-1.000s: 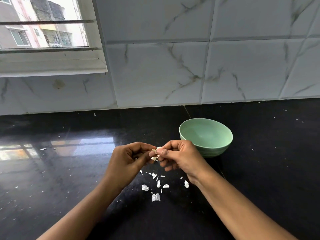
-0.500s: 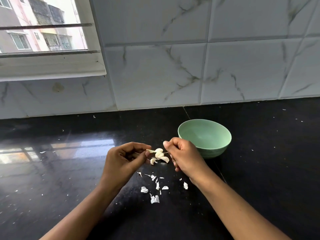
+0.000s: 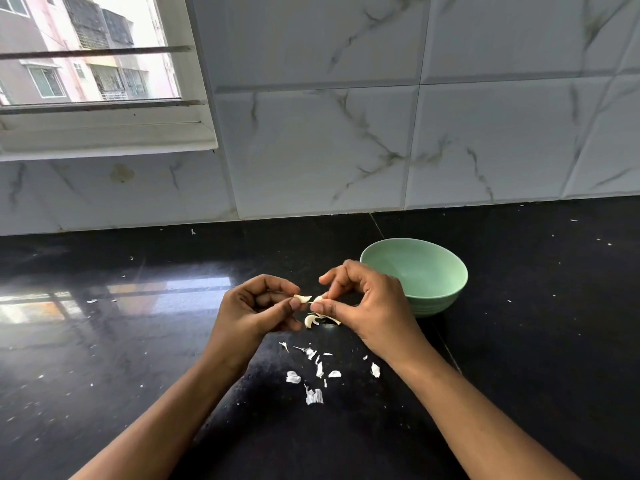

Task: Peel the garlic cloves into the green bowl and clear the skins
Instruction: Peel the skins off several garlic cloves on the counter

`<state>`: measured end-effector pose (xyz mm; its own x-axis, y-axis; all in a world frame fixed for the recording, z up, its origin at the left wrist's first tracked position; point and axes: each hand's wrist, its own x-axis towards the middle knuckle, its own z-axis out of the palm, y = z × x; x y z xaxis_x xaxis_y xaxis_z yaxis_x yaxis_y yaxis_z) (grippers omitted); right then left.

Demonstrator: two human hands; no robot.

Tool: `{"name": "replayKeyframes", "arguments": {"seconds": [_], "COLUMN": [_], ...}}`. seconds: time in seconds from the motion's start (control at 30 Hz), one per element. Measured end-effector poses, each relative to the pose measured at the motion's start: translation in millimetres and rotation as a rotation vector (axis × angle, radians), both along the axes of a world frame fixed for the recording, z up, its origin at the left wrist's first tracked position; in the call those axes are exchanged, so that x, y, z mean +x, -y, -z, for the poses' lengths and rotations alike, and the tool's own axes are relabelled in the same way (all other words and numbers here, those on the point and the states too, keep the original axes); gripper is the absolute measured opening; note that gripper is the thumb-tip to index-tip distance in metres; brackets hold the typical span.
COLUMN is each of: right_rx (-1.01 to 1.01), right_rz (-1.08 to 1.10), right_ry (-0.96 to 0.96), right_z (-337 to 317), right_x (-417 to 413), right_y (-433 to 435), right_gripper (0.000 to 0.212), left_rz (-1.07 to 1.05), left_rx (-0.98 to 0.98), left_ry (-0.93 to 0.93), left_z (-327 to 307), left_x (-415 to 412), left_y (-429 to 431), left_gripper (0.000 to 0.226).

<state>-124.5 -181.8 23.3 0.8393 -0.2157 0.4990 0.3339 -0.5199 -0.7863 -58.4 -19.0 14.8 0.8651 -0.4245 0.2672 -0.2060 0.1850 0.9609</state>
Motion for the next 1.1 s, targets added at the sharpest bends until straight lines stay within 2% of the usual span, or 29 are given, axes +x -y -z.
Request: {"name": "replayKeyframes", "arguments": {"seconds": [0.1, 0.2, 0.47, 0.63, 0.77, 0.8, 0.93, 1.0, 1.1], "right_rx": [-0.048, -0.051, 0.018, 0.058, 0.041, 0.035, -0.101, -0.084, -0.026], "right_rz": [-0.094, -0.119, -0.051, 0.027, 0.039, 0.023, -0.029, -0.082, -0.077], "right_ry": [-0.006, 0.009, 0.069, 0.061, 0.004, -0.018, -0.056, -0.066, -0.036], "right_z": [-1.0, -0.5, -1.5, -1.7, -1.8, -0.9, 2.4, 2.6, 3.9], "right_x": [-2.3, -2.9, -5.8, -3.5, -1.4, -0.9, 1.5, 1.0, 0.6], "right_y": [-7.5, -9.9, -8.7, -4.1, 2.6, 2.9, 1.2, -1.7, -4.0], "right_gripper": [0.031, 0.031, 0.043, 0.030, 0.008, 0.006, 0.026, 0.022, 0.010], "left_rz": [0.032, 0.052, 0.079, 0.074, 0.072, 0.075, 0.098, 0.115, 0.125], "left_rx": [0.028, 0.055, 0.102, 0.076, 0.053, 0.056, 0.056, 0.060, 0.118], "left_ry": [-0.013, -0.031, -0.038, -0.117, -0.188, -0.199, -0.240, -0.241, -0.179], "left_z": [-1.5, -1.3, 0.7, 0.5, -0.2, 0.0, 2.7, 4.1, 3.9], "left_x": [-1.5, -1.7, -1.9, -1.3, 0.7, 1.3, 2.0, 1.9, -0.3], "left_y": [-0.4, -0.4, 0.4, 1.5, 0.7, 0.5, 1.0, 1.6, 2.2], "left_gripper": [0.024, 0.026, 0.016, 0.018, 0.019, 0.018, 0.014, 0.013, 0.026]}}
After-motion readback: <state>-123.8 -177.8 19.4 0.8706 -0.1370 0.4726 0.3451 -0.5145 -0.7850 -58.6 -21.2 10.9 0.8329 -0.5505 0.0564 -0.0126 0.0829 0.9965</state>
